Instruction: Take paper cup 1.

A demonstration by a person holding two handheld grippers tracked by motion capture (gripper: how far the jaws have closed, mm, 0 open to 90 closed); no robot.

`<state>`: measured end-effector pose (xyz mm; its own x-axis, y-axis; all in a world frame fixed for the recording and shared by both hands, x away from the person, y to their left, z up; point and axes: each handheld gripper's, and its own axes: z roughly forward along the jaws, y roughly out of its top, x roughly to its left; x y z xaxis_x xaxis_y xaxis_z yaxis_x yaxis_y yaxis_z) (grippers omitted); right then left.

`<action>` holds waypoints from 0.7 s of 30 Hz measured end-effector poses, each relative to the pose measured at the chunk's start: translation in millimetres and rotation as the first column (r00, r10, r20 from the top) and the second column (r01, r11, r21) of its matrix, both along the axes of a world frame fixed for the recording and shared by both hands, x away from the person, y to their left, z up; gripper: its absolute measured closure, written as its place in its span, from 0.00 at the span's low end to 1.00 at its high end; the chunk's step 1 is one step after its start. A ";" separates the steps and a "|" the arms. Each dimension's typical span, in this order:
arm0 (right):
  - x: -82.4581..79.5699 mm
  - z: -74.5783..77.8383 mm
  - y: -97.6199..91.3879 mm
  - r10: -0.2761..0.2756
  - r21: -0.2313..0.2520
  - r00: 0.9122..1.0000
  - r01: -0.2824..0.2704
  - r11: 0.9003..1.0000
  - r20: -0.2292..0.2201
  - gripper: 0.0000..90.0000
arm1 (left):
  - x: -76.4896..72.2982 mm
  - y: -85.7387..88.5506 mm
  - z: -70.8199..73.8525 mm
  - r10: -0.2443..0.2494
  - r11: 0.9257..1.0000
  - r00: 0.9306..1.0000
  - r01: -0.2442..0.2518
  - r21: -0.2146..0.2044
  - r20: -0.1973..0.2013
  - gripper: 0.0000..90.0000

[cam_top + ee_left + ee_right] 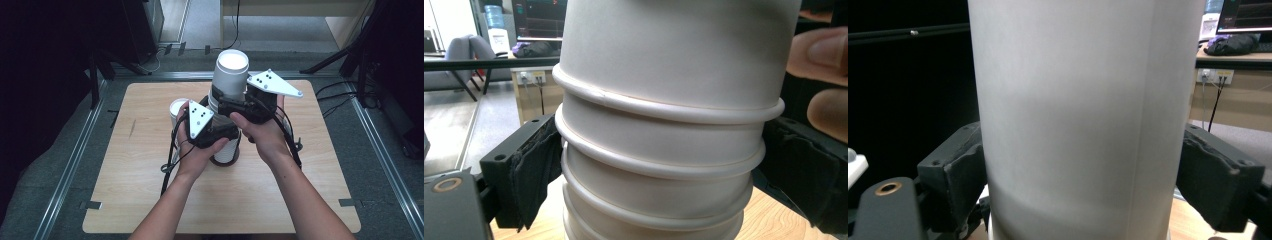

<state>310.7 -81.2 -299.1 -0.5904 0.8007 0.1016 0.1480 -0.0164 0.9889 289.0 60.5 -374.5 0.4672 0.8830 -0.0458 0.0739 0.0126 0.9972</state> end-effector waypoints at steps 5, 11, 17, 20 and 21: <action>-0.7 5.4 1.8 -0.017 0.005 1.000 0.016 1.000 0.018 0.18 | -0.2 0.2 -0.1 -0.002 1.000 1.000 0.002 -0.003 -0.001 0.07; -3.0 30.8 -4.0 -0.031 0.093 0.998 0.027 0.995 0.047 0.18 | -0.3 0.7 -0.2 -0.004 1.000 1.000 0.004 0.000 0.000 0.07; -6.8 46.8 -4.5 -0.043 0.084 0.994 0.035 0.996 0.100 0.18 | -0.2 0.4 -0.2 -0.002 1.000 1.000 0.002 -0.004 -0.001 0.07; -8.4 49.5 -7.6 -0.071 0.098 0.991 0.059 0.993 0.116 0.18 | -0.3 0.5 -0.1 -0.002 1.000 1.000 0.002 -0.004 -0.003 0.07; -8.8 50.5 -9.1 -0.068 0.102 0.991 0.056 0.993 0.119 0.18 | -0.4 0.5 0.0 -0.003 1.000 1.000 0.003 -0.004 -0.004 0.07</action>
